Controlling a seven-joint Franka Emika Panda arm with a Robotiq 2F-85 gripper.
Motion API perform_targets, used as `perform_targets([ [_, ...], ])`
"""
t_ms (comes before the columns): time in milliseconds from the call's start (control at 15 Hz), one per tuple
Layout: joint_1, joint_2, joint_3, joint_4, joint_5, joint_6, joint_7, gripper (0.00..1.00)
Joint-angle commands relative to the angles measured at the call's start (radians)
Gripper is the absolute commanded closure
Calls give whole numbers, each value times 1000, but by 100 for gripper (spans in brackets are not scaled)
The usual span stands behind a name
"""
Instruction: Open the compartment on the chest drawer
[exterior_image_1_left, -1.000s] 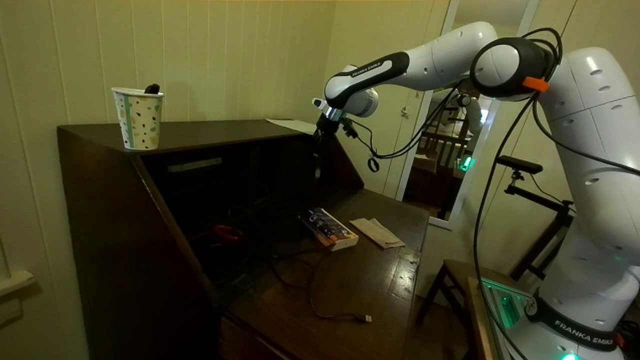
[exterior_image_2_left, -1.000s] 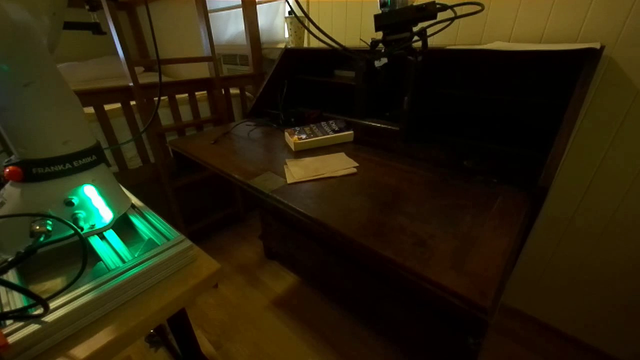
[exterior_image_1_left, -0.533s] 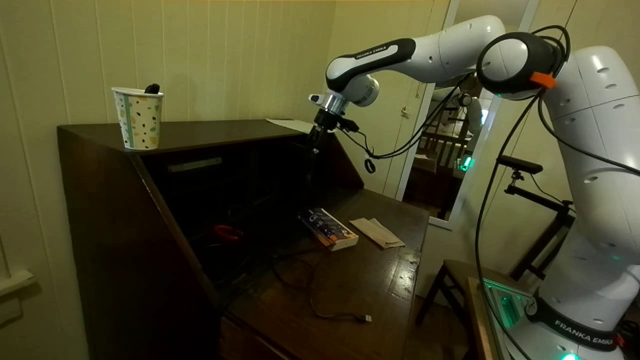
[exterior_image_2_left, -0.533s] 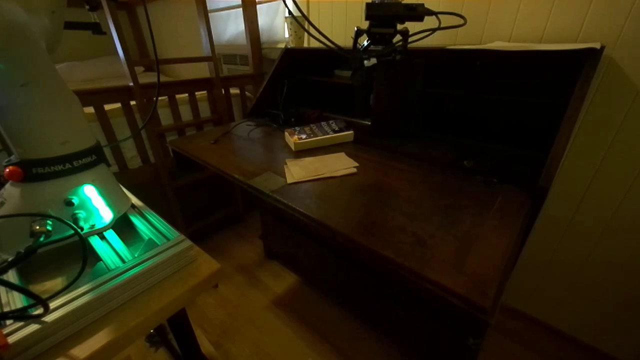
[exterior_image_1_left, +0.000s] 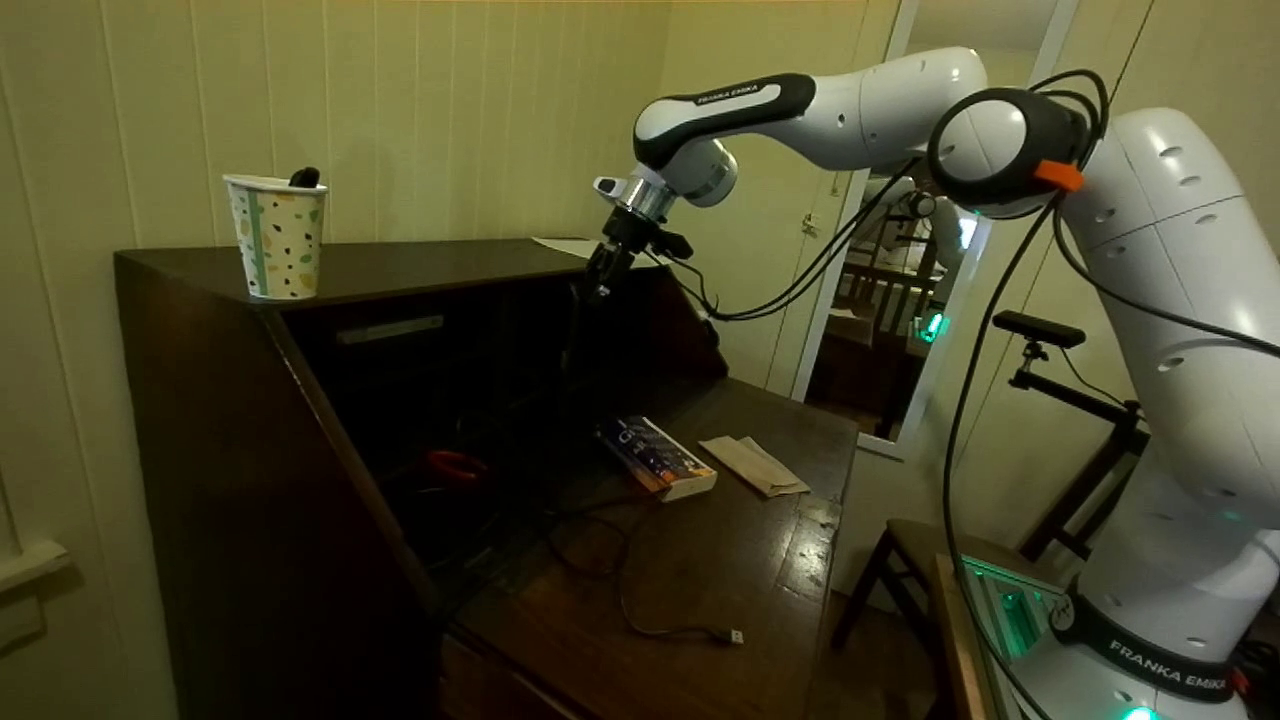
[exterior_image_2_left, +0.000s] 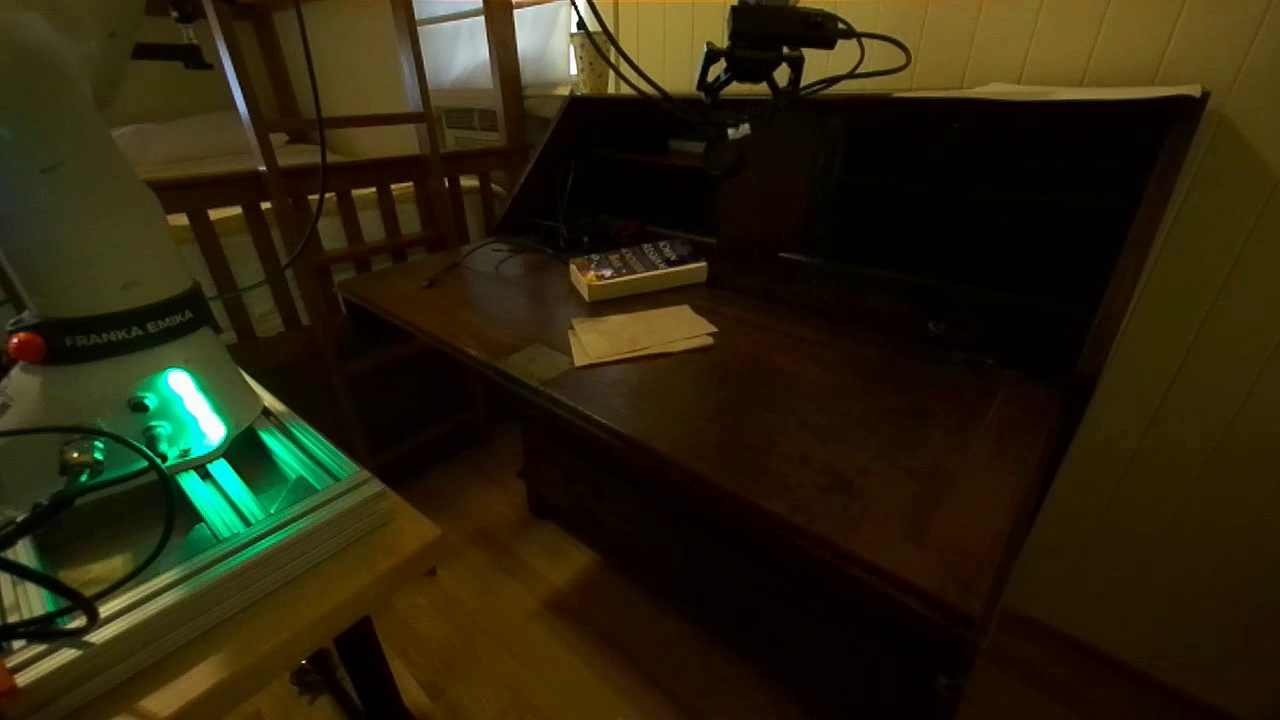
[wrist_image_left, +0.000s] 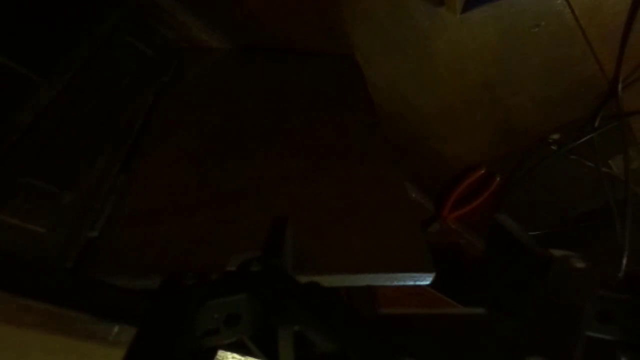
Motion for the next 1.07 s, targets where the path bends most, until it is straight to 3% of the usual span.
perform_targets([
  [0,4,86,14,133,16,-59,-2,0],
  [267,27,92,4,128,-9,50,9,0],
  [400,33,38,-4,42,-12,161,-9,0],
  [600,-9,-83,37,-118,40,153,-106,0],
  [667,18,34,9,22,3,129,-32,0],
  [800,13,-12,13,-19,15,124,-63,0],
  [1000,37,-51,-23,-75,12,163,140,0],
])
